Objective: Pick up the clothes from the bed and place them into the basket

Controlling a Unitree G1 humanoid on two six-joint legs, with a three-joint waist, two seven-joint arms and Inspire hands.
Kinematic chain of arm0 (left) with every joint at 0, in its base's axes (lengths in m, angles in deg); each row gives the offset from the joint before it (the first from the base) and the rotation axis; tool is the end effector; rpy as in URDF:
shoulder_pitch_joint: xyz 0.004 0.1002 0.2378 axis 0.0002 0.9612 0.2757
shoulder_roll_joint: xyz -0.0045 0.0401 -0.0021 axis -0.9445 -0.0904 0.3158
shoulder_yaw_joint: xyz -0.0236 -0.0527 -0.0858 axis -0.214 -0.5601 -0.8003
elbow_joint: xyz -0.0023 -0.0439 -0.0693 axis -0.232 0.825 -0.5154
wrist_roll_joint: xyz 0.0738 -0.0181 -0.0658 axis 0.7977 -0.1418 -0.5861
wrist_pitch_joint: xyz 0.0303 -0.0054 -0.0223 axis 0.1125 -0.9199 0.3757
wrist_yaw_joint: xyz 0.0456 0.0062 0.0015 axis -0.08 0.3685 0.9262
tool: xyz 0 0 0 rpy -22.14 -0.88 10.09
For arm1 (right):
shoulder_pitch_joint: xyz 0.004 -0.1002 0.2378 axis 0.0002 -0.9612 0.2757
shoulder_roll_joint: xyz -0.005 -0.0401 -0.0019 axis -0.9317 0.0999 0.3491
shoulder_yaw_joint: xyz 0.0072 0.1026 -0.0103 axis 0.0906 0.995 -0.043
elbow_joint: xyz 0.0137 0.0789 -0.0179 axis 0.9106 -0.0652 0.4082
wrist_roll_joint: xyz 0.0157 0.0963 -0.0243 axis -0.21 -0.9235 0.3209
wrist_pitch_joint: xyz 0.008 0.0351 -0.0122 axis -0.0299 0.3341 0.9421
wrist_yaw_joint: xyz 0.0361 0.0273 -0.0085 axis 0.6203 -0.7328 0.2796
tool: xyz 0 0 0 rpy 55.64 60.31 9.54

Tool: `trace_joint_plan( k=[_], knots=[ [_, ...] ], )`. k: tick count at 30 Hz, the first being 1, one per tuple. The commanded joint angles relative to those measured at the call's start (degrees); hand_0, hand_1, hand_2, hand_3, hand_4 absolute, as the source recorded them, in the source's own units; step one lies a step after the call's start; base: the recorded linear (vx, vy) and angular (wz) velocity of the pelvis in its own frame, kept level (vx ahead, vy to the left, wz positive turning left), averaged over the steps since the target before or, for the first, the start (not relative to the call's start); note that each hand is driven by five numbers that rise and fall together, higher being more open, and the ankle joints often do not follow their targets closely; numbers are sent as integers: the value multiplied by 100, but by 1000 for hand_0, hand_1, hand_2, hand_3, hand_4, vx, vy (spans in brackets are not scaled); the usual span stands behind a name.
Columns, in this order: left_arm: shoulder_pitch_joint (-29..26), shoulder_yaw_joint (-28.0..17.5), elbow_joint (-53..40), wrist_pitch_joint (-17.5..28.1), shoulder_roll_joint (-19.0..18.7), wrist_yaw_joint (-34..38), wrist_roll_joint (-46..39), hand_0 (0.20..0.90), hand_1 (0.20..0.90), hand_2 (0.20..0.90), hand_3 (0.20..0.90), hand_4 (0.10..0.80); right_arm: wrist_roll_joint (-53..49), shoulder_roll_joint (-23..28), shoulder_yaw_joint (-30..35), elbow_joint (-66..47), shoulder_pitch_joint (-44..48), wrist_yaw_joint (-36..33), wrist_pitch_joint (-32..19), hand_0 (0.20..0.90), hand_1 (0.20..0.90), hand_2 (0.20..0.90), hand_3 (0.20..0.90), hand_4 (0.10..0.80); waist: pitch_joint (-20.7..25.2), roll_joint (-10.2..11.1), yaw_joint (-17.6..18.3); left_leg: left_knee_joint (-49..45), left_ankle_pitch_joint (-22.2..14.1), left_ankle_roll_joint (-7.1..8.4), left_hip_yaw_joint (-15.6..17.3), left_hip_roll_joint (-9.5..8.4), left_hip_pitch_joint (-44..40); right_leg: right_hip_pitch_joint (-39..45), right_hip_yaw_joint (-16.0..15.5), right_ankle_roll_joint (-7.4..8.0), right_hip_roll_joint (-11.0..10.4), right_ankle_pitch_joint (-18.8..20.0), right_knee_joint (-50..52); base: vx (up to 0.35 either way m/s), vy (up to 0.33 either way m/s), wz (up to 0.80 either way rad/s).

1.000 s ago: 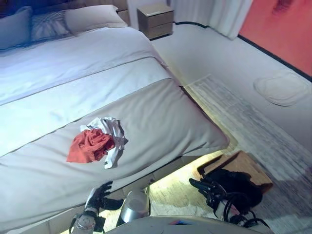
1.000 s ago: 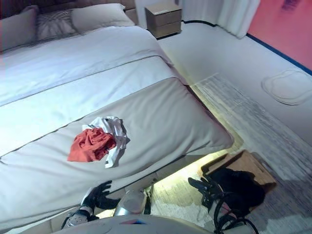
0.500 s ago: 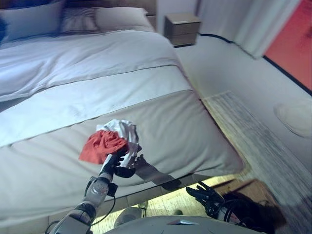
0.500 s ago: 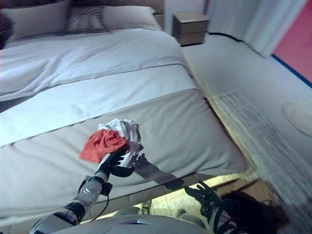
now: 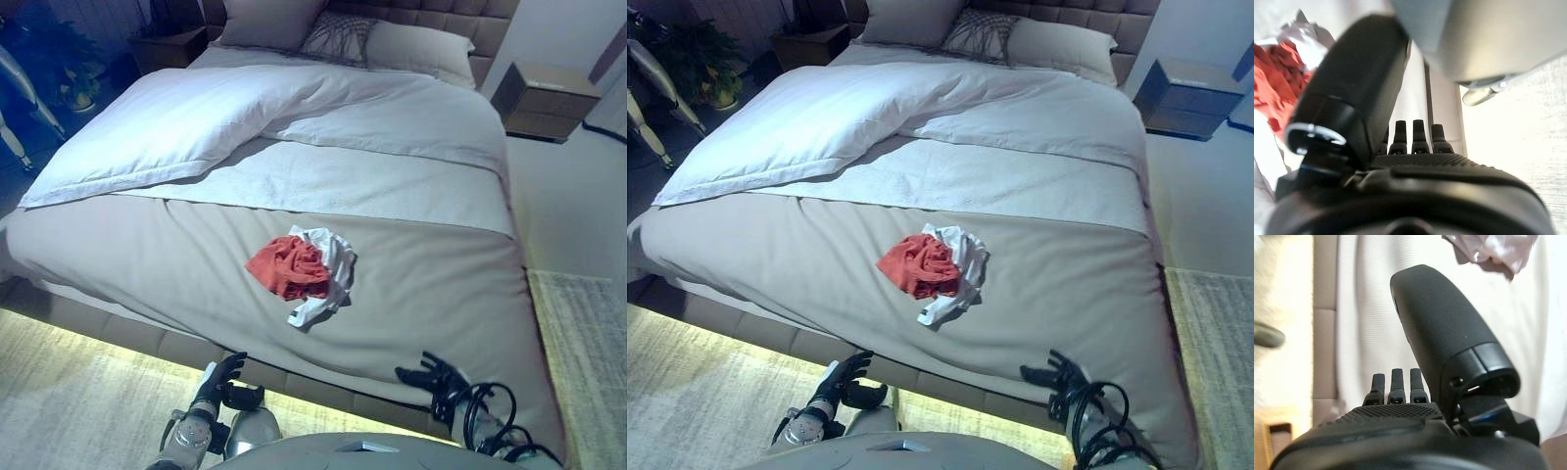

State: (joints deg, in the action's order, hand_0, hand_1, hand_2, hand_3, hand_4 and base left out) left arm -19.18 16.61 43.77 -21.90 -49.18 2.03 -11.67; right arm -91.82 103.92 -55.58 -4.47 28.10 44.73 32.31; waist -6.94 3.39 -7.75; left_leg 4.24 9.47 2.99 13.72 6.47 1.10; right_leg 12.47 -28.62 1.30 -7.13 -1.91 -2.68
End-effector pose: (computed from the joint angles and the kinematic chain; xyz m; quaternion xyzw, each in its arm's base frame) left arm 0.0947 0.2152 -0.1049 0.2023 0.3991 -0.0514 0.8928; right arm 0.1281 -0.2278 -0.0969 -0.0495 0.4434 -0.1604 0.8805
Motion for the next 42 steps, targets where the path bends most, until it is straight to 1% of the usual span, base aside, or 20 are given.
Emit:
trace_joint_plan(
  k=[1,2,3,4,5,6,7,8,9,10,12,14,17,22,24,26,31,34,37,42],
  knots=[
    [-69,163,-321,415,-195,-191,336,900,900,900,900,800,1003,354,-107,-305,342,-639,-140,900,900,900,900,800,160,-162,-244,-35,-477,86,-293,-122,-55,-451,608,457,-132,-106,726,139,156,32],
    [-52,172,-394,364,-256,-208,333,900,900,900,900,800,1301,375,-151,-371,360,-690,-112,900,900,900,900,800,144,-164,-254,-45,-498,35,-305,-188,-82,-529,608,524,-244,-15,986,111,180,37],
    [-41,188,-485,293,-354,-221,287,900,900,900,900,800,1635,423,-249,-500,400,-796,-10,900,900,900,900,800,105,-188,-252,-40,-540,-68,-355,-284,-122,-782,650,641,-466,236,1553,66,151,20],
    [-34,203,-591,206,-484,-226,240,900,900,900,900,800,1978,501,-381,-642,459,-898,48,900,900,900,900,800,37,-226,-207,-7,-617,-154,-394,-340,-183,-1170,769,729,-575,420,2032,52,93,19],
    [-34,225,-663,156,-583,-196,210,900,900,900,900,800,2183,576,-496,-731,550,-944,69,900,900,900,900,800,-16,-241,-152,41,-664,-169,-431,-348,-231,-1477,806,767,-580,594,2050,49,-19,12],
    [-49,266,-709,120,-687,-137,144,900,900,900,900,800,2392,671,-634,-811,668,-969,52,900,900,900,900,800,-79,-229,-110,74,-706,-140,-441,-344,-272,-1662,777,781,-534,632,1838,27,-112,16],
    [-75,299,-715,128,-745,-97,86,900,900,900,900,800,2504,747,-729,-849,746,-984,14,900,900,900,900,800,-113,-214,-102,76,-706,-92,-423,-320,-274,-1694,704,767,-459,564,1559,-31,-144,23],
    [-164,355,-809,102,-855,-21,-104,900,900,900,900,800,2836,842,-831,-975,832,-1079,-14,900,900,900,900,800,-193,-235,-85,26,-666,-83,-401,-251,-150,-1618,785,678,-292,239,1520,-60,-144,31],
    [-255,265,-921,-73,-876,40,-313,900,900,900,900,800,3031,922,-1008,-1137,932,-1110,-21,900,900,900,900,800,-252,-168,-70,29,-616,-74,-415,-253,-42,-1612,900,681,-270,371,1176,-124,-154,49],
    [-353,246,-946,-124,-889,67,-441,900,900,900,900,800,3154,980,-1145,-1225,1003,-1168,-52,900,900,900,900,800,-302,-163,-61,29,-590,-75,-442,-248,42,-1580,953,637,-178,306,1063,-165,-170,61],
    [-554,236,-922,-69,-915,-14,-452,900,900,900,900,800,3769,1182,-1437,-1224,1376,-1373,-139,900,900,900,900,800,-372,-73,-143,48,-509,-45,-480,-240,259,-1535,964,591,-47,360,723,-174,-181,66],
    [-610,322,-938,-21,-941,-21,-354,900,900,900,900,800,4046,1359,-1611,-1114,1833,-1510,-14,900,900,900,900,800,-448,8,-278,51,-451,-13,-567,-207,418,-1515,910,561,18,404,538,-57,-156,14],
    [-544,360,-932,29,-952,8,-292,900,900,900,900,800,4565,1543,-1857,-1050,2362,-1676,293,900,900,900,900,800,-567,38,-491,-1,-412,31,-732,-205,551,-1438,785,515,51,365,451,29,-93,-13],
    [-612,389,-895,94,-1014,-73,-369,900,900,900,900,800,5140,1687,-2164,-1138,2925,-1675,456,900,900,900,900,800,-775,-51,-703,-182,-382,50,-866,-255,809,-1486,586,459,25,268,553,-7,-30,17],
    [-618,382,-908,140,-1072,-90,-402,900,900,900,900,800,5176,1790,-2364,-1208,3224,-1611,519,900,900,900,900,800,-906,-86,-827,-315,-400,66,-952,-287,947,-1504,506,433,25,201,627,13,-53,15],
    [-610,360,-931,162,-1098,-105,-388,900,900,900,900,800,5281,1824,-2427,-1231,3358,-1558,500,900,900,900,900,800,-956,-89,-885,-346,-395,73,-971,-291,1004,-1509,464,420,37,180,636,33,-56,9],
    [-608,315,-1036,236,-1265,-113,-455,900,900,900,900,800,5424,1805,-2668,-1094,3825,-1565,559,900,900,900,900,800,-1116,-79,-1099,-426,-382,109,-1064,-255,1218,-1517,353,386,102,86,656,58,-70,15],
    [-662,331,-1076,285,-1309,-165,-484,900,900,900,900,800,5455,1835,-2784,-1030,4015,-1570,614,900,900,900,900,800,-1184,-94,-1167,-522,-386,125,-1098,-246,1383,-1592,304,372,87,77,687,3,-42,13],
    [-645,390,-1274,288,-1339,-191,-558,900,900,900,900,800,5463,1866,-2882,-957,4292,-1699,670,900,900,900,900,800,-1282,-159,-1257,-591,-368,153,-1154,-252,1546,-1668,254,367,76,90,709,1,-19,12],
    [-607,424,-1361,292,-1336,-169,-585,900,900,900,900,800,5516,1821,-2879,-837,4476,-1686,596,900,900,900,900,800,-1335,-210,-1319,-653,-377,180,-1159,-245,1624,-1676,214,369,60,54,729,7,-1,0]
  ],
)
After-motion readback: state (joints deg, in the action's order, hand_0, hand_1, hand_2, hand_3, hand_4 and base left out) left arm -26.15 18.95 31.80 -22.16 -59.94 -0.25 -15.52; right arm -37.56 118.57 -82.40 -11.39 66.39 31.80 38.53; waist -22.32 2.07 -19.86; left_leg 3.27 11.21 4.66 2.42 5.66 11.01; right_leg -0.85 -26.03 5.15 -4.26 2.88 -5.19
